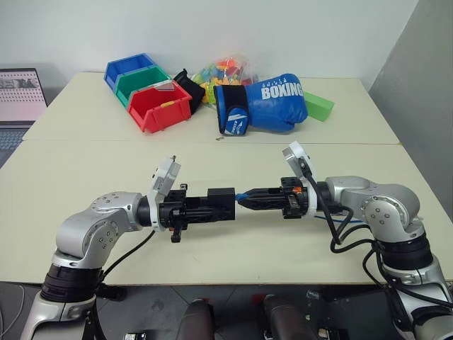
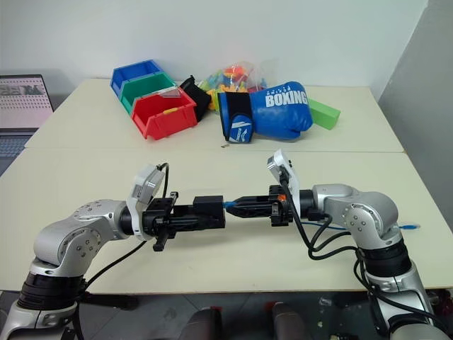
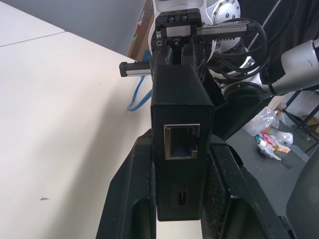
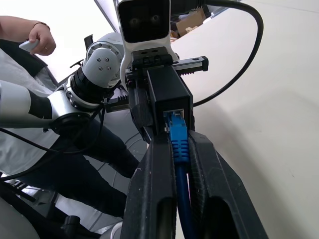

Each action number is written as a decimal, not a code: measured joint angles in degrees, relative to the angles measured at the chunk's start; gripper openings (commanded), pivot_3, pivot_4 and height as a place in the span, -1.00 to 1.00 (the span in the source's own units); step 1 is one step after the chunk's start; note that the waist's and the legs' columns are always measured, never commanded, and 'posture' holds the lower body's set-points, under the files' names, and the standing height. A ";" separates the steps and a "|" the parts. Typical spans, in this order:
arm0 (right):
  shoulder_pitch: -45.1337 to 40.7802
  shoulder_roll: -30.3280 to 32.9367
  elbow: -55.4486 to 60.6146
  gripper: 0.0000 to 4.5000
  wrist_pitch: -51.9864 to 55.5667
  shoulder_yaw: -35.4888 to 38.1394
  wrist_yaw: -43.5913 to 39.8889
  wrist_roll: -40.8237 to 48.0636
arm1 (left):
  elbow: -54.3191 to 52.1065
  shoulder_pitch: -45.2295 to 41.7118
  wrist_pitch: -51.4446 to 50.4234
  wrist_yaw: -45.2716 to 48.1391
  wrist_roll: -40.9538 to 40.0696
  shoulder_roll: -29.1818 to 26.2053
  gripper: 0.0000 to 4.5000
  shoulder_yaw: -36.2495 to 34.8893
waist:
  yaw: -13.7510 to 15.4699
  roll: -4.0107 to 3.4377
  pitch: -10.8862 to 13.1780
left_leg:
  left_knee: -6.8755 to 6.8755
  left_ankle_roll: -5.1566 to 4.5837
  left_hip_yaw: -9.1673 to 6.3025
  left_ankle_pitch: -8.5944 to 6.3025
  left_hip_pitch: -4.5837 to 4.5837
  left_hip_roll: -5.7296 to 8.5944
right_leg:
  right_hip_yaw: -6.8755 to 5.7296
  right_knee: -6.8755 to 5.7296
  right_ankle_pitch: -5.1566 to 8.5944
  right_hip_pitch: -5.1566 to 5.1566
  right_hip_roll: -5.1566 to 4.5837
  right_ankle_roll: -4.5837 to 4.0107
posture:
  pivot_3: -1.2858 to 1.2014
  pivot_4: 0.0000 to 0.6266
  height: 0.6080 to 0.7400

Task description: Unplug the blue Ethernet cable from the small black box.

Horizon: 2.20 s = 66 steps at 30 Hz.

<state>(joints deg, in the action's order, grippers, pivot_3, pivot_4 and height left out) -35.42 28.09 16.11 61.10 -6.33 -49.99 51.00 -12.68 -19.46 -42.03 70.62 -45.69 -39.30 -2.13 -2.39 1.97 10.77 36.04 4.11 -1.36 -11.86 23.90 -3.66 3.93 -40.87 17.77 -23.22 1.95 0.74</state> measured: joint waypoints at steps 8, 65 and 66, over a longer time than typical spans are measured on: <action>0.04 -1.93 1.63 -0.25 1.22 2.28 2.52 2.36 | -0.33 0.88 0.10 1.26 -1.09 0.13 -0.64 -0.08 | -0.05 0.00 0.00 | -0.01 0.00 -0.01 0.00 0.02 0.00 | 0.00 0.01 0.00 -0.01 0.00 0.00 | 0.03 -0.52 1.00; 5.40 4.02 1.40 -0.98 1.29 2.46 1.25 1.72 | -0.28 4.10 -1.06 0.10 -1.53 -1.11 -0.64 -3.06 | -0.52 -0.01 0.01 | -0.05 0.00 0.01 0.00 0.02 0.00 | 0.04 0.07 0.01 -0.02 0.00 0.01 | 0.03 -0.52 1.00; 5.59 4.42 1.04 -0.98 1.03 2.46 1.20 1.46 | -0.28 4.70 -1.05 -0.10 -1.53 -1.15 -0.64 -3.45 | -0.53 -0.01 0.01 | -0.05 0.00 0.01 0.00 0.03 0.00 | 0.04 0.07 0.01 -0.03 0.00 0.01 | 0.03 -0.52 1.00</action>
<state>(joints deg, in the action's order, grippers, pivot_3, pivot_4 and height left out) -29.83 32.51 17.15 62.13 -3.87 -48.79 52.46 -12.97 -14.76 -43.08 70.52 -47.22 -40.44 -5.58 -2.92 1.96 10.79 36.00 4.11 -1.35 -11.86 23.93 -3.67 3.98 -40.80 17.78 -23.25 1.95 0.75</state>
